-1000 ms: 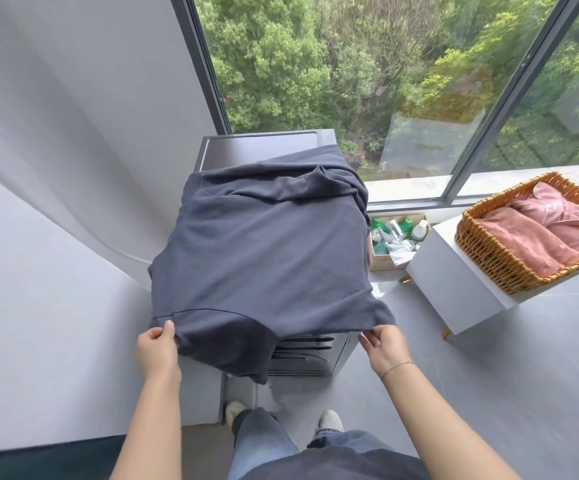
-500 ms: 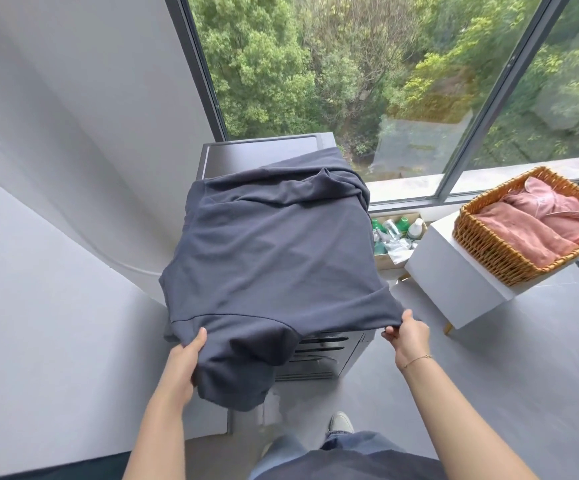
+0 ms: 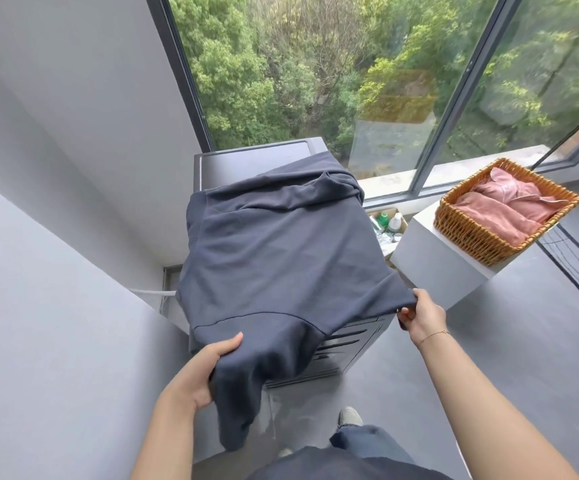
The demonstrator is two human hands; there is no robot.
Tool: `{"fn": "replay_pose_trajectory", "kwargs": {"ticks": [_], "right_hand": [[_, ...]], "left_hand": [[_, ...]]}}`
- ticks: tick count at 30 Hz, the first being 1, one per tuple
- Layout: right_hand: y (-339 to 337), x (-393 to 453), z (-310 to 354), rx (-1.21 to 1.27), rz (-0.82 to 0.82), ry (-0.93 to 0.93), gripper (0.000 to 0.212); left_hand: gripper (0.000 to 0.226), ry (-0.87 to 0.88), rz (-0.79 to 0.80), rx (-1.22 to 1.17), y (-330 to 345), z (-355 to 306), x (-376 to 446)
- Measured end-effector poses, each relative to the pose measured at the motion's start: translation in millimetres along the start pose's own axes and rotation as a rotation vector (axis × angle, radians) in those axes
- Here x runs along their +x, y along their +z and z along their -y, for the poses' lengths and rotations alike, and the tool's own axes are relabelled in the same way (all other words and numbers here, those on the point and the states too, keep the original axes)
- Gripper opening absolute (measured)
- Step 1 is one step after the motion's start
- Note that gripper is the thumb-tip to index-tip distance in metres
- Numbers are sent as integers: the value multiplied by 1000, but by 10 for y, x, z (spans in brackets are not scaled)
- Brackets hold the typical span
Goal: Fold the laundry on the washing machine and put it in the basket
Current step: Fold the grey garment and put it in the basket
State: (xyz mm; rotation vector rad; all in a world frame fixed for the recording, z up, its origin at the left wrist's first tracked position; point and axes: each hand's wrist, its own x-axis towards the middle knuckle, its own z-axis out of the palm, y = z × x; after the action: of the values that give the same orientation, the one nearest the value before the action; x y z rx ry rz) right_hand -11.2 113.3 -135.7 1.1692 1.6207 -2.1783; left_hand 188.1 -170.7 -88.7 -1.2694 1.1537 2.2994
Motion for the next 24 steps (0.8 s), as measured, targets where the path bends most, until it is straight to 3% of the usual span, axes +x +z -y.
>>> {"fn": "replay_pose_trajectory", "kwargs": {"ticks": [10,14,17,19,21,24], "right_hand": [[451,114,387,78,-17,-217,25],[843,413,534,-15,62,-237,20],[1164,708,594,-74,145,-168,19],[1313,877,535,-187,179,-131,14],[1388,1005,420,-397,173,-203,9],[1408,978,314,-668,142,-468,14]], "left_hand": [[37,29,166,-272,144,-625,209],[68,95,161,-428,270,-1085,526],[48,117,46,-573,482,-1399,814],[48,121,-30,-637,524,-1471,1070],[23,80,-102,-617,527,-1463,1283],[42,52,-111,-536,404,-1404,1429]]}}
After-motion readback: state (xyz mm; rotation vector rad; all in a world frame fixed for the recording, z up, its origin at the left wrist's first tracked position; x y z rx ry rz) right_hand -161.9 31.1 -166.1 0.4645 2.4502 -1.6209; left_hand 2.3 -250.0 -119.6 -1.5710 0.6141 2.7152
